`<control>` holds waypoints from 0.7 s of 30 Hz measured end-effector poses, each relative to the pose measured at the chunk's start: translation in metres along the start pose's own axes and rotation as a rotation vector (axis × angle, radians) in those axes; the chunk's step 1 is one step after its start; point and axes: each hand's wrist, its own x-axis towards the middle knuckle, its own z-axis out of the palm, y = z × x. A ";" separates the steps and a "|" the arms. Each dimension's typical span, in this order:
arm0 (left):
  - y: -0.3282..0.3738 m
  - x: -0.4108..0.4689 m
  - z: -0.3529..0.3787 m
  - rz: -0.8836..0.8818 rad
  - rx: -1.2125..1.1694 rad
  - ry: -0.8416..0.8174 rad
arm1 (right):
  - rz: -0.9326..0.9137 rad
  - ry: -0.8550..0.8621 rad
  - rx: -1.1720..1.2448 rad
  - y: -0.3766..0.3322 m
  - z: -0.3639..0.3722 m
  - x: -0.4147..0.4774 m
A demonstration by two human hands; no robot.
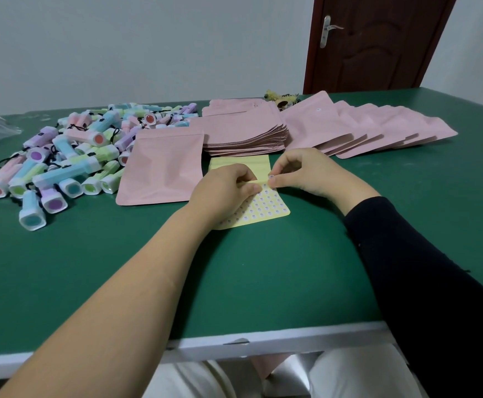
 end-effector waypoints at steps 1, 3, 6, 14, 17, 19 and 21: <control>0.000 0.000 0.000 0.000 0.004 -0.001 | 0.005 0.005 0.018 0.000 -0.001 0.000; 0.000 0.000 0.000 0.007 0.006 -0.012 | 0.018 0.025 0.074 -0.001 -0.001 -0.001; 0.002 -0.002 -0.002 0.043 -0.027 -0.001 | 0.038 0.084 0.146 -0.002 -0.001 0.001; -0.058 0.007 -0.070 -0.490 -0.127 0.568 | 0.160 0.087 0.445 -0.025 0.016 0.010; -0.084 0.005 -0.078 -0.720 -0.089 0.452 | 0.191 -0.015 0.554 -0.051 0.042 0.016; -0.090 0.005 -0.079 -0.724 -0.109 0.450 | 0.197 -0.073 0.563 -0.071 0.063 0.023; -0.092 0.004 -0.078 -0.686 -0.138 0.477 | 0.208 -0.089 0.543 -0.088 0.082 0.031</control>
